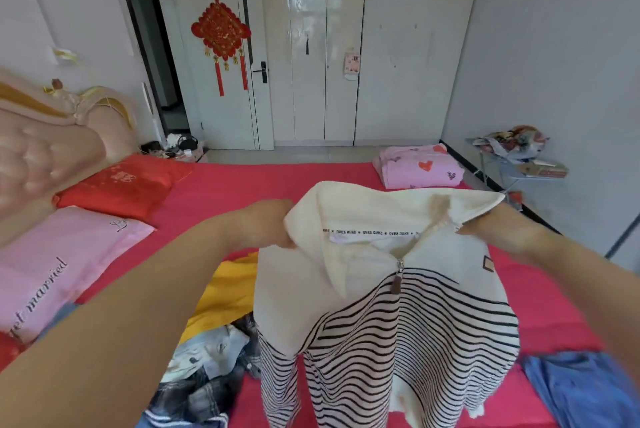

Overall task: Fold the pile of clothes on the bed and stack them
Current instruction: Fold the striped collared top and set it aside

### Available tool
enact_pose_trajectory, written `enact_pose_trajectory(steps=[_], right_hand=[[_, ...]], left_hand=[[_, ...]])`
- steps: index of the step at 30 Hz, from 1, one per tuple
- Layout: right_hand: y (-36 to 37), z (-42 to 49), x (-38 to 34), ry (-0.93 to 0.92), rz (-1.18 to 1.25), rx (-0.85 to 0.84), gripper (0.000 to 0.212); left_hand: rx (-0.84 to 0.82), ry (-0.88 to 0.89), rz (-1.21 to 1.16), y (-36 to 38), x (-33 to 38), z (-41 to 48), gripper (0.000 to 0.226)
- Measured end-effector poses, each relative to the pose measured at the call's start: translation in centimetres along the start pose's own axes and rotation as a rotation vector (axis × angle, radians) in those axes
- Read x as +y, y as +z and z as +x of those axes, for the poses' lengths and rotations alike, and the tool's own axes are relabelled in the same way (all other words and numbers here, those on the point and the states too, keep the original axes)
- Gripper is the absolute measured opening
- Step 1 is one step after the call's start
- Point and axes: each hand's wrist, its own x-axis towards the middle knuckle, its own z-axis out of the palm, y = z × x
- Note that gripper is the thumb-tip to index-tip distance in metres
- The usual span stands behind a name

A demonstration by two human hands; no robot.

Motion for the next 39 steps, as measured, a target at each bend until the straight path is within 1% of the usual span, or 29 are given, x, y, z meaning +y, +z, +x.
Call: enact_pose_trajectory(steps=[3,4,5,7,9,12,14,15,17,20,22,24,26,28,31,33,36,37,39], right_hand=[[0.4,-1.0,0.1,-0.004,-0.080,-0.048,0.038],[0.6,-1.4,0.1,0.011,-0.103,-0.050,0.036],[0.9,-1.7,0.1,0.029,-0.114,-0.039,0.034],[1.5,-2.5,-0.3,0.050,-0.090,-0.005,0.028],[2.2,-3.3,-1.0,0.040,-0.037,0.044,0.021],[2.9,-4.5,-2.1,-0.001,-0.008,0.063,0.020],[3.0,-5.1,-2.7,-0.008,-0.001,0.067,0.023],[3.1,-5.4,-2.9,-0.004,0.018,0.067,0.024],[3.2,-5.9,-3.6,0.002,0.054,0.046,0.025],[3.4,-6.3,-4.2,0.028,0.093,0.011,0.024],[3.8,-6.6,-4.6,0.069,0.116,-0.061,0.023],[4.2,-7.0,-5.0,0.092,0.109,-0.127,0.023],[4.4,-7.2,-5.1,0.063,0.124,-0.125,0.023],[4.8,-7.2,-5.2,0.022,0.118,-0.086,0.020],[5.6,-7.1,-5.7,-0.074,0.017,-0.068,0.013],[5.8,-6.9,-6.3,-0.123,-0.025,-0.067,0.028],[4.9,-6.8,-7.6,-0.121,-0.037,-0.103,0.052],[4.4,-6.9,-8.0,-0.117,-0.026,-0.135,0.056],[3.5,-7.0,-8.8,-0.127,-0.008,-0.155,0.047]], left_hand=[[0.237,0.005,-0.110,0.6,-0.4,0.2,0.018],[0.284,0.018,-0.132,0.6,-0.6,0.3,0.008],[0.320,0.027,-0.154,0.6,-0.6,0.2,0.005],[0.371,0.033,-0.269,0.4,-0.6,-0.1,0.012],[0.384,0.037,-0.444,0.2,-0.3,-0.3,0.016],[0.375,0.049,-0.588,-0.3,0.1,-0.7,0.005],[0.391,0.060,-0.633,-0.5,0.3,-0.8,0.016],[0.408,0.066,-0.630,-0.5,0.4,-0.9,0.017],[0.452,0.073,-0.539,-0.8,0.6,-1.0,0.016],[0.513,0.080,-0.331,-1.3,0.9,-1.1,0.036],[0.541,0.118,-0.287,-1.6,0.8,-1.0,0.040],[0.570,0.129,-0.285,-1.6,0.6,-1.0,0.031],[0.609,0.122,-0.339,-1.6,0.5,-1.1,0.019],[0.625,0.121,-0.399,-1.5,0.3,-1.2,0.018],[0.633,0.113,-0.426,-1.3,0.2,-1.1,0.019],[0.640,0.085,-0.394,-1.0,0.3,-1.0,0.020],[0.612,0.072,-0.361,-0.4,0.3,-1.1,0.018],[0.584,0.078,-0.359,-0.3,0.2,-1.2,0.022],[0.519,0.105,-0.340,-0.2,0.0,-1.4,0.028]])
